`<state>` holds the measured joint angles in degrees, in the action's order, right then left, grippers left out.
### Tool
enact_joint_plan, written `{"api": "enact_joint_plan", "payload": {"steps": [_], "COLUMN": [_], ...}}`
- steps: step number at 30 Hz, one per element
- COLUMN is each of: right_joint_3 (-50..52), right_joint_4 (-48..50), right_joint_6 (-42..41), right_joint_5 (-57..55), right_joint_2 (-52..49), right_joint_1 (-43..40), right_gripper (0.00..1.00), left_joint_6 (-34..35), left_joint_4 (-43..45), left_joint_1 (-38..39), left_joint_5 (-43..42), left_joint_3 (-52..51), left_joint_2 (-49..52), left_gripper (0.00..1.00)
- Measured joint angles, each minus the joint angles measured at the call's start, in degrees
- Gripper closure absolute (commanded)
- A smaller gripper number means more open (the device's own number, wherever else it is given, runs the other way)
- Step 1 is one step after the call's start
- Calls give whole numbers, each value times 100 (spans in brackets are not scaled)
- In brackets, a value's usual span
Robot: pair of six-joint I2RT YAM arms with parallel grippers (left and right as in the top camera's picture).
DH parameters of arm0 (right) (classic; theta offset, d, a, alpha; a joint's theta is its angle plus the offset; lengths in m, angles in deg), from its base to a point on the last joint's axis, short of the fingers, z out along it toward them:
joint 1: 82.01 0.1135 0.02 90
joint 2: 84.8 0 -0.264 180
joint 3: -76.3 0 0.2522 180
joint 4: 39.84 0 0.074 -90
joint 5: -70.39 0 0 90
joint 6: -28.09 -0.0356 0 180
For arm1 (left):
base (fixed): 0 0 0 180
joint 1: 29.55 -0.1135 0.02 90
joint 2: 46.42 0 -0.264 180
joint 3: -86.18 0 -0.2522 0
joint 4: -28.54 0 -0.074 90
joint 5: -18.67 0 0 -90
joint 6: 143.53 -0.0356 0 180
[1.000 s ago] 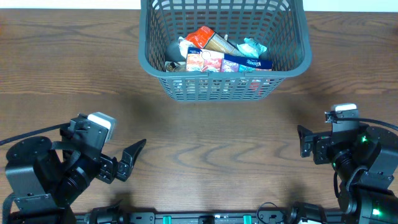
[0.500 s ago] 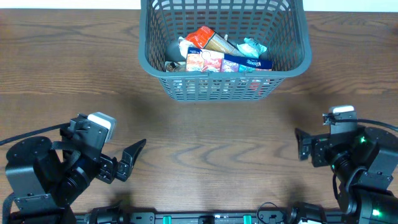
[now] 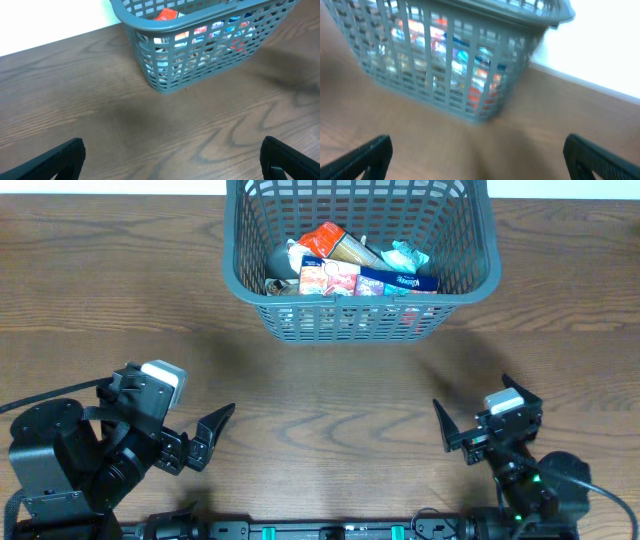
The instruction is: Pack container
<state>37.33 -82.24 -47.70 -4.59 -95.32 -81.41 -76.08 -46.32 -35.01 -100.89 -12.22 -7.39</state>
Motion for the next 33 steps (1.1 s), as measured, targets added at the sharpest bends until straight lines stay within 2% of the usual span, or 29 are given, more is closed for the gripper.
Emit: {"api": "enact_joint_plan", "payload": {"steps": [5, 10, 21, 33], "right_joint_3": [1174, 1862, 2402, 2463], "right_joint_4": [1775, 2498, 2520, 2498], "right_joint_6": [-20, -17, -76, -297], "right_joint_5": [-197, -658, -1956, -2041], "right_joint_2": [365, 476, 896, 957], "right_joint_1": [280, 446, 544, 542], "right_gripper": [1, 1, 1, 1], "left_joint_6": [0, -2, -2, -2], "left_joint_4": [2, -2, 0, -2], "left_joint_1": [0, 0, 0, 0], "left_joint_5": [0, 0, 0, 0], "left_joint_3": [0, 0, 0, 0], "left_joint_2": [9, 13, 13, 13], "left_gripper": [1, 1, 1, 1]}}
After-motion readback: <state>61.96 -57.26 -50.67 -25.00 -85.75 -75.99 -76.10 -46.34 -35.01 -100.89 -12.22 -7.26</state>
